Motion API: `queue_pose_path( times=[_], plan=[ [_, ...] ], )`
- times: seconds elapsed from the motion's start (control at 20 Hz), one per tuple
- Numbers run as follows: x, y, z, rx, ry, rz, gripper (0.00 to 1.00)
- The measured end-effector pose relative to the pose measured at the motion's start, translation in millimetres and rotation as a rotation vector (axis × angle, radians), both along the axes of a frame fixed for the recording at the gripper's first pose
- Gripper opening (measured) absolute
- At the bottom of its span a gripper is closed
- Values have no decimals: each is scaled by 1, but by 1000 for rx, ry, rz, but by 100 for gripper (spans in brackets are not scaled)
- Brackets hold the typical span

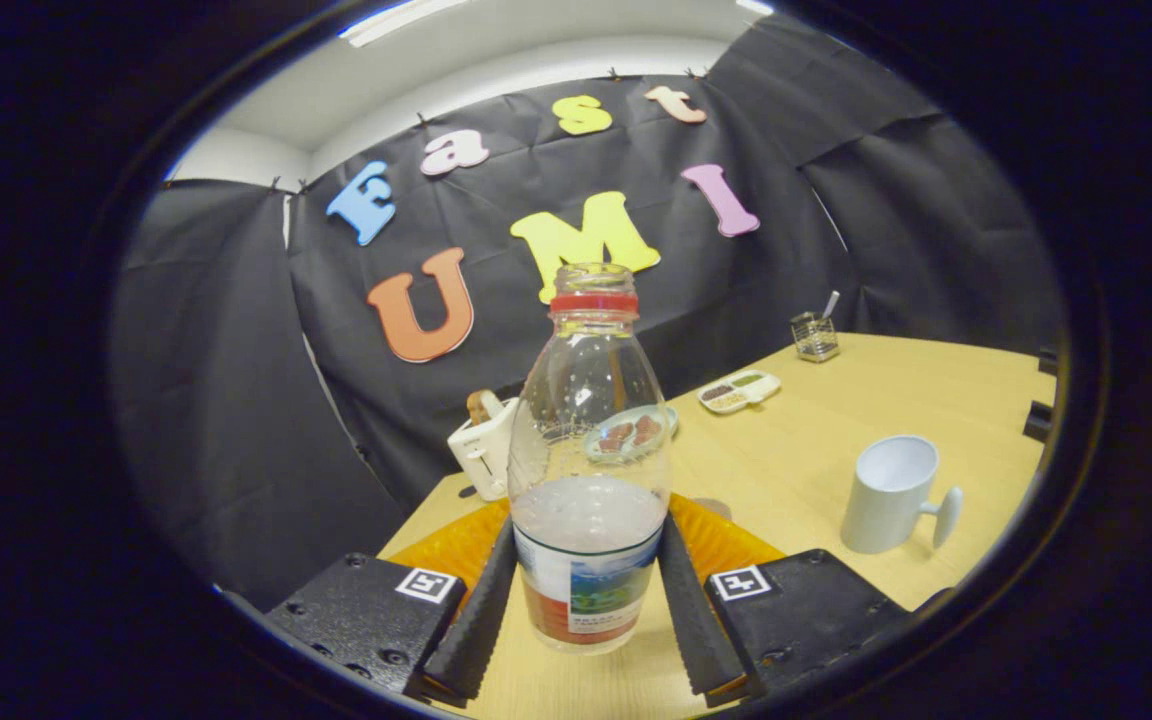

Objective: Take the bottle from table, then pour the juice into the cup, finally place the bottle on the coaster

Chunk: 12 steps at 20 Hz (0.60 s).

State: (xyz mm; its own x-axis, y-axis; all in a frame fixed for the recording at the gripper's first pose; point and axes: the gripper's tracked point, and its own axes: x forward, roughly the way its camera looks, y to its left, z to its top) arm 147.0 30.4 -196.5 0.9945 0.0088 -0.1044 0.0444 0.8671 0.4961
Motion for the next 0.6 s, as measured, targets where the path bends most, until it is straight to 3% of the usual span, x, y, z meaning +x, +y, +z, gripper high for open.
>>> queue_pose_path(
  times=[0.25, 0.6],
  plan=[
    [2, -16, -3, 105, 27, -12, 78],
    [11, -33, -11, 357, 47, -11, 77]
  ],
)
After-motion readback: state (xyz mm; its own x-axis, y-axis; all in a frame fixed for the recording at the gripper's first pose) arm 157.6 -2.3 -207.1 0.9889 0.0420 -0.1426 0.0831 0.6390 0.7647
